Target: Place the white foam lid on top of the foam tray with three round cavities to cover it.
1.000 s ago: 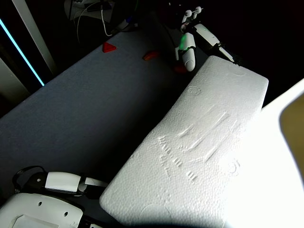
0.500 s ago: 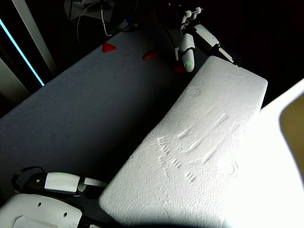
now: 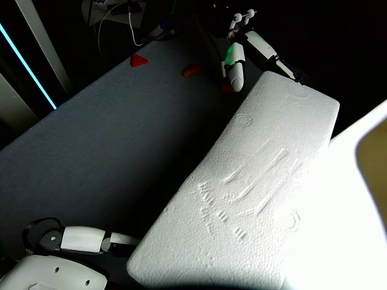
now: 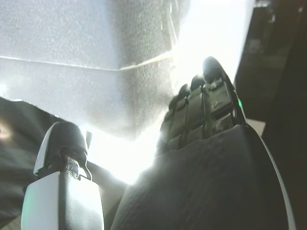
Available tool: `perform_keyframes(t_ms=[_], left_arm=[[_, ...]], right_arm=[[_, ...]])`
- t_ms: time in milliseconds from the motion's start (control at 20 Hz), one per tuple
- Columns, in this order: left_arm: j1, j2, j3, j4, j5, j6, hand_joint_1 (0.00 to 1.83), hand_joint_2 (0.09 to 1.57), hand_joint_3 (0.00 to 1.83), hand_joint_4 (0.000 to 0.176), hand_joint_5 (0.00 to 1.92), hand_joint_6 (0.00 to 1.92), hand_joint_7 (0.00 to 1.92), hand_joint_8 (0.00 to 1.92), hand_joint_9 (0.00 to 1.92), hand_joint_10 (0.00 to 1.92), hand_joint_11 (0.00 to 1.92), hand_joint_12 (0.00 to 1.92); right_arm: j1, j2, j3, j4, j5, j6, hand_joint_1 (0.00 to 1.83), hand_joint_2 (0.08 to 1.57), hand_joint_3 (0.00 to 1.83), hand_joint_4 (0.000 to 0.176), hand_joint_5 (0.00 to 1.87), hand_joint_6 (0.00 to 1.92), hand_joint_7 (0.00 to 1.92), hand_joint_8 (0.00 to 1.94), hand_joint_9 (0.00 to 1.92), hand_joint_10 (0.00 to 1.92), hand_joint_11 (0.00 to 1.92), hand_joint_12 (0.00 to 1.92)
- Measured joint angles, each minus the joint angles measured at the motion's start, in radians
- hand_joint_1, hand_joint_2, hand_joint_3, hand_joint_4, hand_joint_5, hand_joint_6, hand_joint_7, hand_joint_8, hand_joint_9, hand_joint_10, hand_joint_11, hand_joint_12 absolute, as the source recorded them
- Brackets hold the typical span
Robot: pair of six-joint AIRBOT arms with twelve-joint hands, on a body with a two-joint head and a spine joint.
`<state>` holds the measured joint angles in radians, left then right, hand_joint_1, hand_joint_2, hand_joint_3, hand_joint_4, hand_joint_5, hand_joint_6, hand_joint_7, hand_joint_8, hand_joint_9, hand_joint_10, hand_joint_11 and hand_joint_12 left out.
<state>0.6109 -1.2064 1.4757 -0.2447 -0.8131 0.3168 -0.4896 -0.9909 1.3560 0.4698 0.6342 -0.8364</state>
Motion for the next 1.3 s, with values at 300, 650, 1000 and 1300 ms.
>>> perform_keyframes(t_ms=[300,650,1000,1300], left_arm=[[0.0,0.012,-0.013,0.006,-0.003,0.001,0.43,1.11,0.0,0.0,0.12,0.0,0.0,0.0,0.0,0.0,0.0,0.32],[0.008,0.02,-0.018,0.004,-0.011,0.014,0.43,1.12,0.0,0.0,0.12,0.0,0.0,0.0,0.0,0.0,0.0,0.38],[0.028,0.021,-0.007,-0.005,-0.014,0.031,0.44,1.12,0.0,0.0,0.13,0.0,0.0,0.0,0.0,0.0,0.0,0.67],[0.053,0.019,0.0,-0.021,0.002,0.039,0.42,1.12,0.0,0.0,0.13,0.0,0.0,0.0,0.0,0.0,0.0,0.76]], right_arm=[[-0.001,0.0,-0.005,0.007,0.0,0.0,0.49,1.29,0.0,0.0,0.0,0.0,0.04,0.0,0.07,0.03,0.0,0.88],[-0.005,0.004,-0.024,0.016,0.011,0.0,0.5,1.23,0.0,0.0,0.0,0.0,0.0,0.0,0.04,0.01,0.0,0.71],[-0.021,0.019,-0.045,0.006,0.026,0.0,0.61,1.19,0.0,0.0,0.0,0.0,0.0,0.0,0.0,0.0,0.0,0.34],[-0.035,0.04,-0.064,-0.003,0.031,0.0,0.63,1.22,0.0,0.0,0.0,0.0,0.0,0.0,0.0,0.0,0.0,0.09]])
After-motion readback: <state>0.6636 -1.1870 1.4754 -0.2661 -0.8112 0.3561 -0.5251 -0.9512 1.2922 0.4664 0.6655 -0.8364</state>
